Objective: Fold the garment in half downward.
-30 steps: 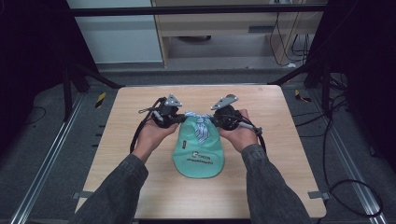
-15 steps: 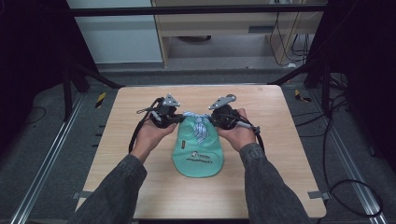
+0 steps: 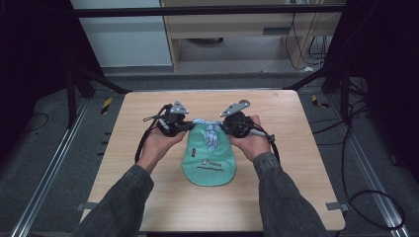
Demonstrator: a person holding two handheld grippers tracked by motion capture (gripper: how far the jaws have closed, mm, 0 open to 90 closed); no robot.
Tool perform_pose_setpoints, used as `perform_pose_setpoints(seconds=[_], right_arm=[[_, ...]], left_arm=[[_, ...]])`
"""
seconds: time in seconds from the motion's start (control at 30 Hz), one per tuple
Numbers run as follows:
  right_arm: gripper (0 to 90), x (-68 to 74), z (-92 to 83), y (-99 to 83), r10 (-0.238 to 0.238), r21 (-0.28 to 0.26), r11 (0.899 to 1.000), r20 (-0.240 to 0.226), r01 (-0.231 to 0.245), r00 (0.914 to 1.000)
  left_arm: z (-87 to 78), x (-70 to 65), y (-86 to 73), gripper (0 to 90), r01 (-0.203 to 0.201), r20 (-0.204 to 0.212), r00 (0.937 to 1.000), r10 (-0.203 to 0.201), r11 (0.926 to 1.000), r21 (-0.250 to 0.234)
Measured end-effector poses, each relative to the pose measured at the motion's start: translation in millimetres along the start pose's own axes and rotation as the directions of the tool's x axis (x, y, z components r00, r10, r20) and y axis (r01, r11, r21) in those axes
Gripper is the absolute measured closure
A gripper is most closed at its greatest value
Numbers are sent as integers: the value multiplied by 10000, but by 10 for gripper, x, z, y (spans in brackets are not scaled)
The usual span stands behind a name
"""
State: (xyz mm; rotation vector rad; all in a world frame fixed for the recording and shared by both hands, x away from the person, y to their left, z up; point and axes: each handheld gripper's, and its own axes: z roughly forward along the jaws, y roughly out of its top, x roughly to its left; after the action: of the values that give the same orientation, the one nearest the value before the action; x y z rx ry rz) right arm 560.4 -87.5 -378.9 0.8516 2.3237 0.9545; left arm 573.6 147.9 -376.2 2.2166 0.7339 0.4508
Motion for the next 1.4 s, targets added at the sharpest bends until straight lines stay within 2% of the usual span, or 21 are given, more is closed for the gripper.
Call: perform_pose_setpoints(seconds=[0.37,0.63,0.77,0.9,1.1,1.4], right_arm=[[831,74,18,-82,-56,63,10000,-72,57,10000],[830,22,60,-47,56,113,9999,8,-56,10000],[830,-4,56,-28,48,102,9999,106,-49,9999],[830,35,24,-65,-20,32,10000,83,20,10000],[828,163,-19,-217,-219,-44,9998,1,219,9998],[826,248,-29,-310,-340,-28,9994,23,340,9994]], left_arm=[[27,-48,-93,880,-68,49,10000,68,10000,33],[61,7,-39,879,68,3,10000,-68,10000,-54],[54,-11,-20,877,-20,29,10000,21,9999,-106],[29,-70,-74,876,-208,61,9998,209,9997,-137],[-2,-186,-212,873,-439,160,9989,441,9989,-134],[33,-220,-258,873,-491,272,9984,493,9988,-78]])
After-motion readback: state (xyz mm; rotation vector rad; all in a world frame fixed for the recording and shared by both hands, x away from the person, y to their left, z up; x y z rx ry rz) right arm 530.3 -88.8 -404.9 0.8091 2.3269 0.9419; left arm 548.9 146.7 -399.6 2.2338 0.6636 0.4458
